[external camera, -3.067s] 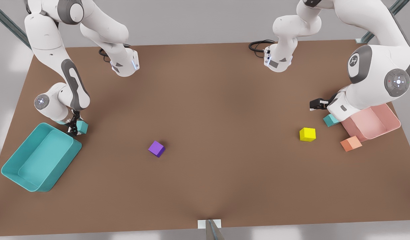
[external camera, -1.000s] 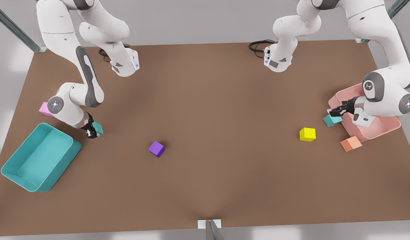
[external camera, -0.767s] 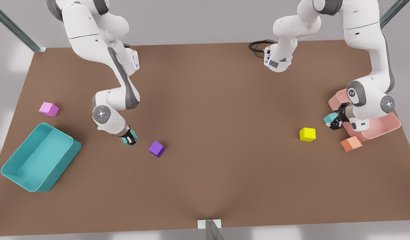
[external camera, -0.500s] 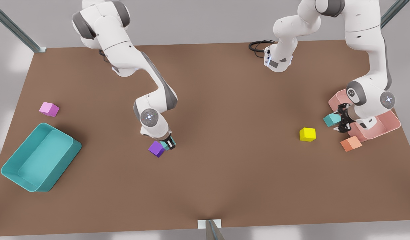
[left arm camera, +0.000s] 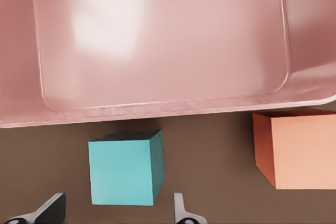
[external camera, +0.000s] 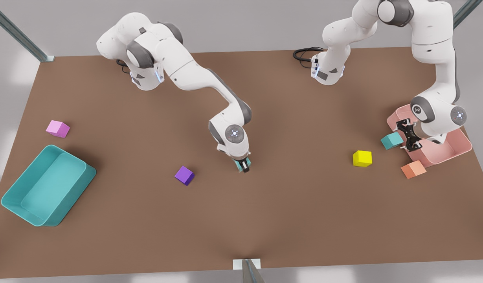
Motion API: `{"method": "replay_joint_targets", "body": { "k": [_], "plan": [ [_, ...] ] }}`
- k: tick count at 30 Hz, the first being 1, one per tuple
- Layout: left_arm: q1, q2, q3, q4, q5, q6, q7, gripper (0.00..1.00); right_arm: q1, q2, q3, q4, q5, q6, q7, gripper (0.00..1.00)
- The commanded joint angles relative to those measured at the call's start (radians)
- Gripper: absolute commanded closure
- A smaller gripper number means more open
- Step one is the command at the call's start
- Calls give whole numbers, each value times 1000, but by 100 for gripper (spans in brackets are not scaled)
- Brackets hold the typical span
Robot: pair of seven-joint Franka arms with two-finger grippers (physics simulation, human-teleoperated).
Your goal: Stack the two blue cubes on top of each other
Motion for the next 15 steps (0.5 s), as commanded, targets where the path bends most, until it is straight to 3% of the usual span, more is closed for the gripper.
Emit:
{"method": "replay_joint_targets", "body": {
  "k": [1,5,8,10,12,13,14,15],
  "plan": [
    [1,2,0,0,0,10,-230,0,1,3,0,4,-3,2,414,1],
    [6,39,0,2,0,34,-224,0,-2,-27,-13,-5,-3,-14,399,1],
    [8,55,0,2,1,47,-222,0,-102,-168,-13,1,3,-228,178,1],
    [6,62,0,2,1,47,-222,0,-264,-259,-48,115,-69,-642,-726,0],
    [8,68,0,2,1,48,-222,0,-485,-270,-143,154,-81,-664,-1618,0],
    [8,77,-1,2,1,57,-222,0,-527,-271,-281,243,-74,-663,-2109,0],
    [8,77,0,0,0,57,-222,0,-528,-374,-345,251,-51,-669,-2344,1],
    [8,78,0,0,0,57,-222,0,-533,-483,-351,247,-51,-776,-2338,0]
  ]
}}
